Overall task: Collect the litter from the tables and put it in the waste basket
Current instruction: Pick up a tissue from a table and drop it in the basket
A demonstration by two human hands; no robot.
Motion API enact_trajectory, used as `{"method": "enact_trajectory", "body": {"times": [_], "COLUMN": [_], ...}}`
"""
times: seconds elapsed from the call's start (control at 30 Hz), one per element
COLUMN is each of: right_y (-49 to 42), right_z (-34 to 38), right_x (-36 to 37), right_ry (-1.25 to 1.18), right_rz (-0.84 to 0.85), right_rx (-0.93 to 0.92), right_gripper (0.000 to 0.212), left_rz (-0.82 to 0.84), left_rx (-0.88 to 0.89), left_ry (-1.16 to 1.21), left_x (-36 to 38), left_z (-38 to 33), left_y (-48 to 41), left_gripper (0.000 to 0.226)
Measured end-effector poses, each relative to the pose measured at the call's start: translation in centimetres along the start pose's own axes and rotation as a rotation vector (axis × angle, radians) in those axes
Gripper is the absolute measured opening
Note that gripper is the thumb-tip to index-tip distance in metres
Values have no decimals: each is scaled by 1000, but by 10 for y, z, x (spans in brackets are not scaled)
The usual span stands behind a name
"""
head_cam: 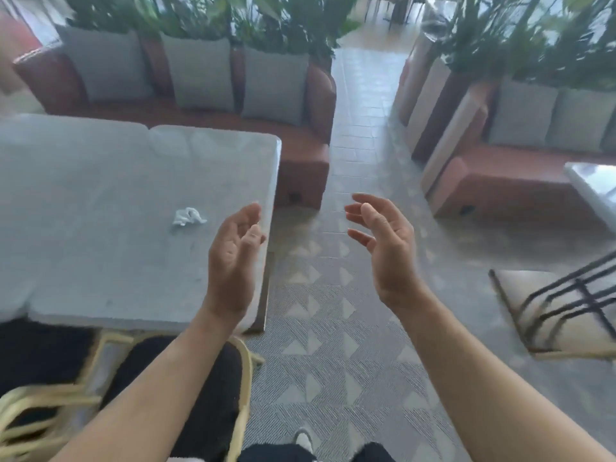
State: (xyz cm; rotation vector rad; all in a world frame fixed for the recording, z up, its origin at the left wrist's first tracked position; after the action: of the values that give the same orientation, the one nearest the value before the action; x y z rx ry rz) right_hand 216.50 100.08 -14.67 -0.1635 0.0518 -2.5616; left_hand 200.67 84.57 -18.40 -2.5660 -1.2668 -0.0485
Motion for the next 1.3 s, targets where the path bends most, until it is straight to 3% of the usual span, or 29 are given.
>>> {"method": "enact_trajectory", "body": {"times": [0.27, 0.37, 0.63, 0.77, 0.9, 1.03, 1.2, 1.3], "right_y": [-101, -141, -241, -267, -282, -293, -305, -311], "right_z": [-48, -66, -114, -148, -190, -245, -329, -364], "right_x": [125, 161, 240, 265, 288, 323, 373, 391], "right_ry": [-27, -30, -55, -25, 61, 308, 923, 1181], "right_rz": [416, 538, 744, 798, 839, 1019, 1340, 1471], "right_rx": [116, 145, 278, 281, 245, 138, -274, -399], "right_gripper": [29, 25, 28, 19, 22, 40, 73, 84], "left_rz": [-334, -459, -791, -877, -943, -986, -1031, -1041], "left_rx": [17, -2, -65, -99, -127, -168, -204, -222], "left_ry": [-196, -250, -255, -236, -245, -247, -240, -233], "left_x": [-77, -86, -83, -84, -96, -113, -134, -144], "left_z": [11, 23, 61, 78, 98, 128, 177, 198], "left_y": [-41, -64, -126, -143, -156, -168, -178, -178], "left_gripper": [29, 34, 44, 46, 45, 47, 52, 52]}}
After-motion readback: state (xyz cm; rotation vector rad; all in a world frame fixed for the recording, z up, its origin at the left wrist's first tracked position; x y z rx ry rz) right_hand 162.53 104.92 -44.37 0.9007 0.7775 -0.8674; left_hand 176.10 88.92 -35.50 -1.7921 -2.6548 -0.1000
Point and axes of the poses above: each hand's wrist, its own y-axis away from the middle knuckle, its own x-axis out of the palm, z = x × y, the point moved 2 cm from there along -y, towards the middle knuckle
